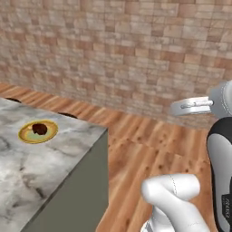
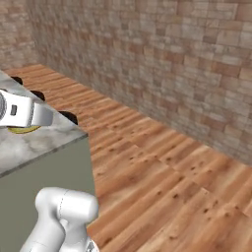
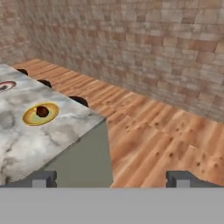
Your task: Transport the steak and lime to the fridge. Place the steak on the rack containing meat and place the lime on the rack containing the vegetable, ensuring meats and vegetables are on different racks.
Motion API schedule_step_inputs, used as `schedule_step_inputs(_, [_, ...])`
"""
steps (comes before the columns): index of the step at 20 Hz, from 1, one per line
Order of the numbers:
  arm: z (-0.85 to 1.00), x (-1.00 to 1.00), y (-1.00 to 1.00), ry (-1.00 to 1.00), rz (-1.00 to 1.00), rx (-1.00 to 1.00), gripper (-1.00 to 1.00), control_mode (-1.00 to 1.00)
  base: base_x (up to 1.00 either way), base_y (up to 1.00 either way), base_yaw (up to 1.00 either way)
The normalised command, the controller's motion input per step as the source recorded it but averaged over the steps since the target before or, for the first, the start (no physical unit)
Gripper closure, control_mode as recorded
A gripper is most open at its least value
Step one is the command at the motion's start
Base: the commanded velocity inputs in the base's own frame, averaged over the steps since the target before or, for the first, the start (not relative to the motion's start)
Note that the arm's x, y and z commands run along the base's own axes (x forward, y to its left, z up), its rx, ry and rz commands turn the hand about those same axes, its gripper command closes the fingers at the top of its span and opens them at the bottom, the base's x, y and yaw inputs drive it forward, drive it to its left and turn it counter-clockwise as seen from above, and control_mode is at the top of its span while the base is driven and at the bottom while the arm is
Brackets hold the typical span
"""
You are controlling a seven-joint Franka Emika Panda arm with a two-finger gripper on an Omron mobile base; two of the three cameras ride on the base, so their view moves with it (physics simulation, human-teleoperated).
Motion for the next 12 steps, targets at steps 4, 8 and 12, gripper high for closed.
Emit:
schedule_step_inputs(4, [0.00, 0.00, 0.00, 0.00, 0.00, 0.00, -1.00, 1.00, 1.00, -0.79, 0.45])
schedule_step_inputs(8, [0.00, 0.00, 0.00, 0.00, 0.00, 0.00, -1.00, 1.00, 1.00, -0.63, 0.56])
schedule_step_inputs(12, [0.00, 0.00, 0.00, 0.00, 0.00, 0.00, -1.00, 1.00, 0.97, -0.42, 0.61])
